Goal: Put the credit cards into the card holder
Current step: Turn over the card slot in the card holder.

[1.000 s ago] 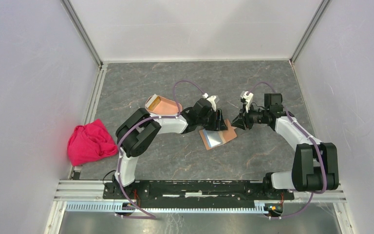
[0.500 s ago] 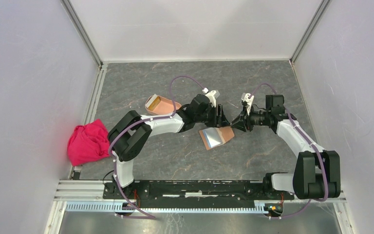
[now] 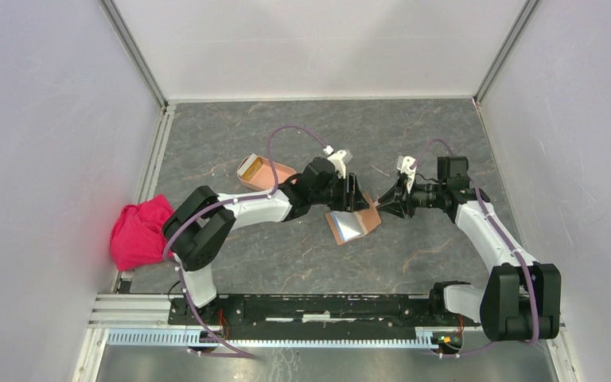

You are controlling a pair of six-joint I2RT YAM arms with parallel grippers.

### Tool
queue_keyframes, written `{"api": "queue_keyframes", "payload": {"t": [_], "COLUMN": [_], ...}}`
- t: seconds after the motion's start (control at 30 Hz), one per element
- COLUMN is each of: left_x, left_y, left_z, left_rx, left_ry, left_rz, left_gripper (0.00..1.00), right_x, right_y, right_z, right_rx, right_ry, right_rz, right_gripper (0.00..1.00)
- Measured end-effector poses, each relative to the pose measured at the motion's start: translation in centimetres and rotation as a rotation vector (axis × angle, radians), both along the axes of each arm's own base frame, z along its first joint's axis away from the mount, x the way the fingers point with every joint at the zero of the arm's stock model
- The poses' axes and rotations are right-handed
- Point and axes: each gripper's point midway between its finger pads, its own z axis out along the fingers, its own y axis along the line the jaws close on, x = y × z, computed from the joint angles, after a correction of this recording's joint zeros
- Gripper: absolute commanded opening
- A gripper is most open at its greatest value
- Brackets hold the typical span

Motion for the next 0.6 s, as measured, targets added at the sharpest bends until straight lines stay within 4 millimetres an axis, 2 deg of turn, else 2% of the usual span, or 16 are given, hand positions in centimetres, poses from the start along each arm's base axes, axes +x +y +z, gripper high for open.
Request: {"api": "queue_keyframes", "payload": {"t": [0.2,0.37,0.5,0.6], "left_x": [-0.4,-0.4,0.5,1.4], "left_y": [0.6,0.6,-0.5,-1.5], "left_z": [-1.2,-1.1,-1.5,-2.8], "left_rx": [0.020,0.017,0.012,0.024], "left_ry": [0.018,0.016,0.012,0.022], "left_rz": [0.002,0.001,0.001,0.002], "left_gripper": [0.58,0.58,0.56,0.53], "right_x": [-0.4,-0.5,-0.5,-0.4], "right_y": [0.1,0.2,0.2,0.2], "right_z": [0.7,0.7,0.7,0.5], "right_rx": [0.005,0.008,0.009,0.014], "right_ry": [-0.038,-0.042,-0.041,-0.028], "right_rz": [0.022,0.029,0.029,0.019], "right_gripper": [0.34,0.34,0.35,0.33]}}
